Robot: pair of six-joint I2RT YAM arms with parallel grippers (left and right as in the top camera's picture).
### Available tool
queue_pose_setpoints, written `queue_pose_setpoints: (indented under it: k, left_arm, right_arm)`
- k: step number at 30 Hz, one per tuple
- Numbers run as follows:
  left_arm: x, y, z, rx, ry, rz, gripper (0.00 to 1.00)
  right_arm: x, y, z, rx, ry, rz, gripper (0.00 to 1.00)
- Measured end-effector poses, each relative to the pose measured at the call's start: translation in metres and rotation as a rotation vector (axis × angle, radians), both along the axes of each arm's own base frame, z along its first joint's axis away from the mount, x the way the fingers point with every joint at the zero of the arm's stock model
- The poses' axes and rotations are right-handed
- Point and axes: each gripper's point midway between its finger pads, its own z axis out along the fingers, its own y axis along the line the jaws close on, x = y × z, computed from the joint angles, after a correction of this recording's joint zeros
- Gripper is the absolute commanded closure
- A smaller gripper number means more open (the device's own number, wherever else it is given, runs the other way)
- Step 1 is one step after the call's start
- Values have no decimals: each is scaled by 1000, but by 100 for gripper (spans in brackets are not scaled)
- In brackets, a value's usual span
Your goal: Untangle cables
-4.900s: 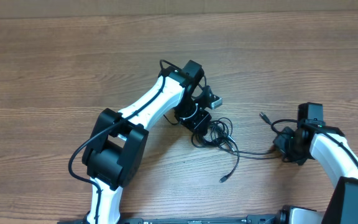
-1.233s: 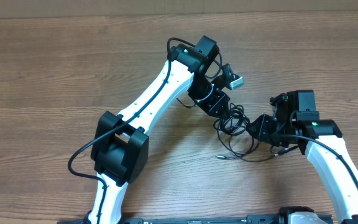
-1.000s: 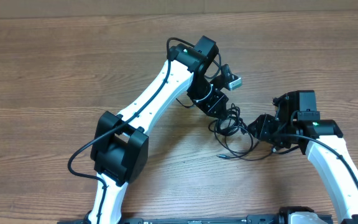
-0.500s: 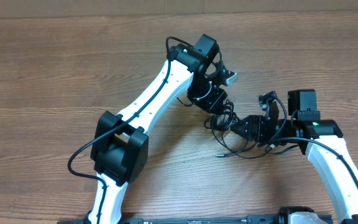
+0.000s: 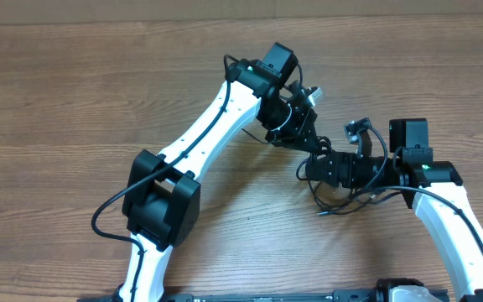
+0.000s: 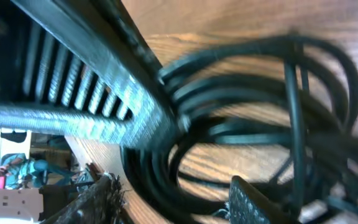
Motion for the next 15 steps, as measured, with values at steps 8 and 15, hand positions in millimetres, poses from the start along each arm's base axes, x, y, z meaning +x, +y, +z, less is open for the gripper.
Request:
queue_pose_setpoints:
  k: [8, 15]
  left_arm:
    - [-1, -1, 2, 13, 59, 43, 96]
    - [0, -2, 2, 28, 95, 76, 96]
  right_arm:
    - [5, 1, 3, 4, -35, 5, 75]
    - [1, 3, 5, 23, -23, 15, 76]
